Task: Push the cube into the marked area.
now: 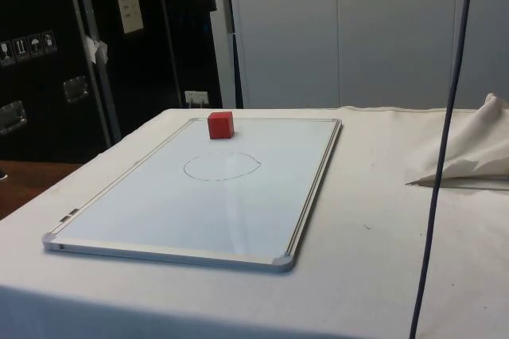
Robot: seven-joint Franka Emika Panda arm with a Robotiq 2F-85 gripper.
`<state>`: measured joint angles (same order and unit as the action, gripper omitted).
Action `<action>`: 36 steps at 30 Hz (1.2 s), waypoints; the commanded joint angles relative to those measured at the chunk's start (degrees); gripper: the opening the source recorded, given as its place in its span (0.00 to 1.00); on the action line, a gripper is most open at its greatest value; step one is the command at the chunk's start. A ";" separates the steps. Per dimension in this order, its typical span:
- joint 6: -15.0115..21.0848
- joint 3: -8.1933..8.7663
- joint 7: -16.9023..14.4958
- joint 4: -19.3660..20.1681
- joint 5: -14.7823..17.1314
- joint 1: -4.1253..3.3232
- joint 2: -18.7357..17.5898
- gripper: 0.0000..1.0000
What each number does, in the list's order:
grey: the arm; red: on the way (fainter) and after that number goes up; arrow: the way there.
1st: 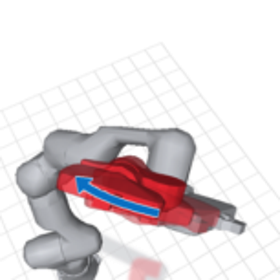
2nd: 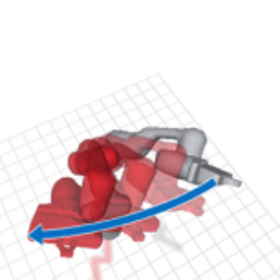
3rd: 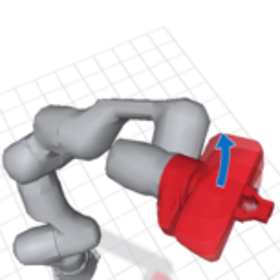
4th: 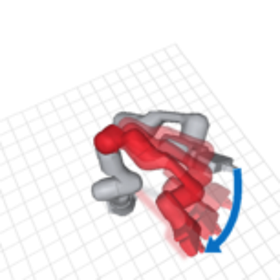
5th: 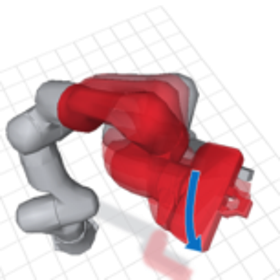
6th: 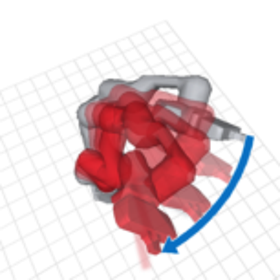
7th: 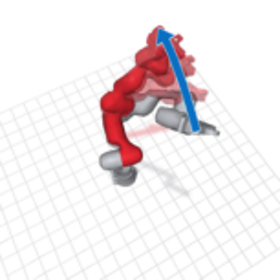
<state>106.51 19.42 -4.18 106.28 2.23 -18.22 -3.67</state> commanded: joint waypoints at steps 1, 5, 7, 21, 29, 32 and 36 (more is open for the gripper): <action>0.40 0.23 -0.74 -0.63 0.29 0.23 -0.97 0.00; 1.83 1.03 -1.95 -1.03 0.23 0.29 -2.18 0.00; 2.86 1.60 -2.92 -1.38 0.17 0.40 -3.09 0.00; 9.00 4.47 -6.88 -1.26 0.11 0.57 -7.16 0.00; 13.29 6.30 -8.14 0.29 0.86 0.92 -9.05 0.00; 15.81 6.99 -8.48 1.49 1.32 1.15 -9.85 0.00; 17.59 7.51 -8.71 2.29 1.72 1.26 -10.54 0.00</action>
<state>123.42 27.04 -12.43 108.40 3.32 -17.19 -14.09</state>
